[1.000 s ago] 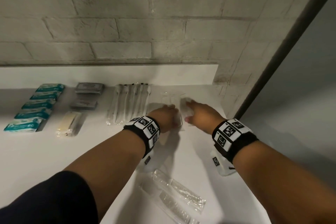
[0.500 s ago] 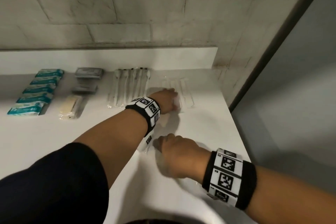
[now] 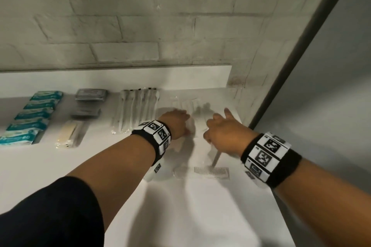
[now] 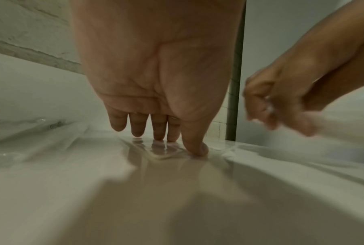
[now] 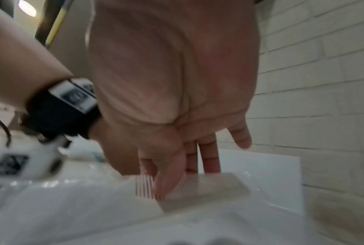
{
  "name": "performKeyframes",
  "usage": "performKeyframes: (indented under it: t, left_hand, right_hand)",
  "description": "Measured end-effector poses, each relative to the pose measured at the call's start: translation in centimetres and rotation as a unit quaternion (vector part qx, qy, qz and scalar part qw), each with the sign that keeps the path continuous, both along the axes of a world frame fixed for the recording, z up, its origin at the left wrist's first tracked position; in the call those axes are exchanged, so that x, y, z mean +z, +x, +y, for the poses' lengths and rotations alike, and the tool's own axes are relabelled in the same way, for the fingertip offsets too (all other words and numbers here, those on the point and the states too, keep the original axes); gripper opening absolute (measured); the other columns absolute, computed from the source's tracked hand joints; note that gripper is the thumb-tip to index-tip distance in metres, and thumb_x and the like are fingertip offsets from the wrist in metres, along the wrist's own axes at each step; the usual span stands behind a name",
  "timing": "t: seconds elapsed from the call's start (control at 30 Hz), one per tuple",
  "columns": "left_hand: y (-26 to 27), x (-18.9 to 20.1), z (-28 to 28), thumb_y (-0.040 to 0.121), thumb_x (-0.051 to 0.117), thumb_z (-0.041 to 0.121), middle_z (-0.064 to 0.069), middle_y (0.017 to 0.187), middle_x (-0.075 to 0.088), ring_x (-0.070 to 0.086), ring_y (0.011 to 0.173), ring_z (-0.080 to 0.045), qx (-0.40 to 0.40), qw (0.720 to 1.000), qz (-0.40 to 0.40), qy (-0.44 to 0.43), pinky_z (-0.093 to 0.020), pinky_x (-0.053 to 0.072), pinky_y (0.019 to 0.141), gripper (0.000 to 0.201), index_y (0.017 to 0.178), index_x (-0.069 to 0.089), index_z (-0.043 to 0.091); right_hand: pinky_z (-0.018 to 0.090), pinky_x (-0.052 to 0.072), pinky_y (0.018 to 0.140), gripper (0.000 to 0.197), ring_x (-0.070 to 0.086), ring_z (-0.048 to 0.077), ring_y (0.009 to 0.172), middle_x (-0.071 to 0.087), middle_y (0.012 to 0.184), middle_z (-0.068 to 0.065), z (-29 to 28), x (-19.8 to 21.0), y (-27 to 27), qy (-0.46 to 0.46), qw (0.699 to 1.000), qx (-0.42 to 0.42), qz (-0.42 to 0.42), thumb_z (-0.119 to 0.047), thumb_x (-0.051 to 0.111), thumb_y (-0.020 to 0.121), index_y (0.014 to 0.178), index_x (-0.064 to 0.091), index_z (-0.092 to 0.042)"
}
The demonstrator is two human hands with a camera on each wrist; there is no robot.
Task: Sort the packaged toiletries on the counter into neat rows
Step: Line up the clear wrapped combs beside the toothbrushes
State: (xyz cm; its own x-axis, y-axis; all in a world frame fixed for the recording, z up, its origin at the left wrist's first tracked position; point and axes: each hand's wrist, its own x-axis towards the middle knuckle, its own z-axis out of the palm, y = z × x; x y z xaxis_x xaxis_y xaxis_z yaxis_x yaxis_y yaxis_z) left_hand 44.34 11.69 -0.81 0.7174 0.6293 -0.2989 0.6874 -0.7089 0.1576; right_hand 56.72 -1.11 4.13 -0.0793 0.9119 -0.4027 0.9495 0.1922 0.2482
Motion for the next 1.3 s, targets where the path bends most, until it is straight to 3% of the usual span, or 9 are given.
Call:
performKeyframes:
  t: [0.07, 0.17, 0.27, 0.37, 0.53, 0.67, 0.8, 1.0, 1.3]
  left_hand:
    - [0.1, -0.3, 0.1, 0.091, 0.053, 0.045, -0.005, 0.157, 0.027, 0.022, 0.144, -0.029, -0.013, 0.999, 0.019, 0.025, -0.042, 0.023, 0.116, 0.064, 0.145, 0.036, 0.015]
    - [0.4, -0.7, 0.4, 0.092, 0.049, 0.045, -0.004, 0.159, 0.02, 0.016, 0.145, -0.03, -0.031, 0.998, 0.018, 0.055, -0.047, 0.018, 0.116, 0.062, 0.144, 0.033, 0.015]
    - [1.7, -0.5, -0.1, 0.095, 0.044, 0.046, -0.003, 0.162, 0.01, 0.007, 0.148, -0.03, -0.048, 0.998, 0.004, 0.047, -0.047, 0.011, 0.118, 0.069, 0.152, 0.019, 0.016]
    - [3.3, -0.6, -0.5, 0.095, 0.043, 0.049, -0.004, 0.162, 0.012, 0.007, 0.148, -0.03, -0.05, 0.998, 0.008, 0.033, -0.047, 0.009, 0.118, 0.07, 0.152, 0.017, 0.018]
    - [4.4, -1.1, -0.4, 0.089, 0.051, 0.049, -0.003, 0.152, 0.034, 0.025, 0.142, -0.029, -0.045, 0.998, 0.025, 0.043, -0.049, 0.02, 0.114, 0.061, 0.14, 0.041, 0.017]
    - [4.2, -1.5, -0.3, 0.087, 0.054, 0.049, -0.003, 0.147, 0.041, 0.03, 0.137, -0.03, -0.052, 0.997, 0.016, 0.051, -0.048, 0.023, 0.111, 0.058, 0.135, 0.045, 0.018]
    - [4.3, -1.4, -0.3, 0.087, 0.054, 0.048, -0.003, 0.146, 0.04, 0.029, 0.137, -0.032, -0.055, 0.997, 0.022, 0.051, -0.048, 0.023, 0.111, 0.058, 0.136, 0.044, 0.019]
    - [4.3, -1.5, -0.3, 0.088, 0.054, 0.049, -0.004, 0.147, 0.038, 0.029, 0.138, -0.033, -0.058, 0.997, 0.029, 0.053, -0.049, 0.024, 0.111, 0.061, 0.138, 0.041, 0.017]
    - [4.1, -1.3, -0.5, 0.088, 0.051, 0.053, -0.001, 0.153, 0.03, 0.025, 0.141, -0.032, -0.046, 0.998, 0.033, 0.038, -0.048, 0.019, 0.114, 0.067, 0.143, 0.034, 0.019]
  right_hand:
    - [0.063, 0.01, 0.113, 0.034, 0.035, 0.031, 0.129, 0.046, 0.132, 0.007, 0.8, -0.6, 1.4, 0.039, 0.999, -0.027, -0.011, -0.01, 0.047, 0.09, 0.119, 0.06, -0.02]
    - [0.049, 0.033, 0.108, 0.039, 0.047, 0.03, 0.123, 0.047, 0.137, 0.01, 1.1, -1.9, 3.0, 0.075, 0.986, -0.144, 0.037, -0.021, 0.046, 0.093, 0.132, 0.052, -0.015]
    - [0.039, 0.042, 0.102, 0.061, 0.047, 0.027, 0.128, 0.037, 0.15, 0.008, 1.3, -3.5, 3.4, -0.009, 0.967, -0.231, 0.109, -0.047, 0.05, 0.093, 0.141, 0.042, -0.012]
    - [0.038, 0.04, 0.104, 0.073, 0.04, 0.026, 0.136, 0.013, 0.161, 0.001, 2.2, -4.2, 3.7, -0.017, 0.962, -0.246, 0.12, -0.046, 0.052, 0.093, 0.152, 0.022, -0.015]
    - [0.038, 0.039, 0.102, 0.078, 0.044, 0.031, 0.132, 0.029, 0.155, 0.012, 4.0, -2.9, 4.7, -0.03, 0.954, -0.26, 0.148, -0.031, 0.053, 0.096, 0.154, 0.004, -0.014]
    - [0.042, 0.036, 0.107, 0.082, 0.037, 0.035, 0.136, 0.021, 0.157, 0.017, 5.5, -2.8, 4.9, -0.051, 0.947, -0.277, 0.155, -0.029, 0.052, 0.096, 0.154, -0.005, -0.014]
    - [0.041, 0.03, 0.11, 0.078, 0.026, 0.032, 0.143, 0.01, 0.161, 0.011, 5.6, -2.5, 4.5, -0.044, 0.949, -0.271, 0.154, -0.027, 0.048, 0.099, 0.153, -0.006, -0.012]
    - [0.041, 0.031, 0.109, 0.075, 0.022, 0.031, 0.144, 0.008, 0.161, 0.011, 5.3, -2.8, 4.7, -0.047, 0.956, -0.244, 0.157, -0.026, 0.045, 0.1, 0.153, -0.006, -0.014]
    - [0.04, 0.022, 0.115, 0.072, 0.011, 0.028, 0.148, -0.004, 0.162, 0.003, 5.5, -2.8, 4.9, -0.05, 0.963, -0.211, 0.161, -0.023, 0.044, 0.101, 0.154, -0.005, -0.017]
